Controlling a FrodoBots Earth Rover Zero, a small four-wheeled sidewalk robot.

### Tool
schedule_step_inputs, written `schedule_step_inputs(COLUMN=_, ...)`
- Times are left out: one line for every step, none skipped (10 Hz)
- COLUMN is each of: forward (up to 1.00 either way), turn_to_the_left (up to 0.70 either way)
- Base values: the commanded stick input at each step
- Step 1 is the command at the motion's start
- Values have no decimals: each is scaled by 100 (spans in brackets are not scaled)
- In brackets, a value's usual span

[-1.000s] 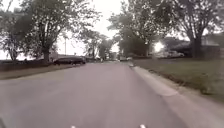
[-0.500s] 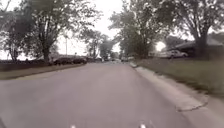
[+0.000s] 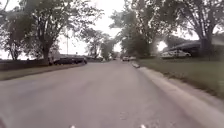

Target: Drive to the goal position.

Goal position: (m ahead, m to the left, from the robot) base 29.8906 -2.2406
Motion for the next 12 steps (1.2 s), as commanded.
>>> schedule_step_inputs(forward=100, turn_to_the_left=-39)
schedule_step_inputs(forward=100, turn_to_the_left=-39)
schedule_step_inputs(forward=100, turn_to_the_left=-38)
schedule_step_inputs(forward=100, turn_to_the_left=-18)
schedule_step_inputs(forward=100, turn_to_the_left=0)
schedule_step_inputs(forward=100, turn_to_the_left=0)
schedule_step_inputs(forward=100, turn_to_the_left=0)
schedule_step_inputs(forward=100, turn_to_the_left=0)
schedule_step_inputs(forward=100, turn_to_the_left=0)
schedule_step_inputs(forward=100, turn_to_the_left=0)
schedule_step_inputs(forward=100, turn_to_the_left=0)
schedule_step_inputs(forward=100, turn_to_the_left=0)
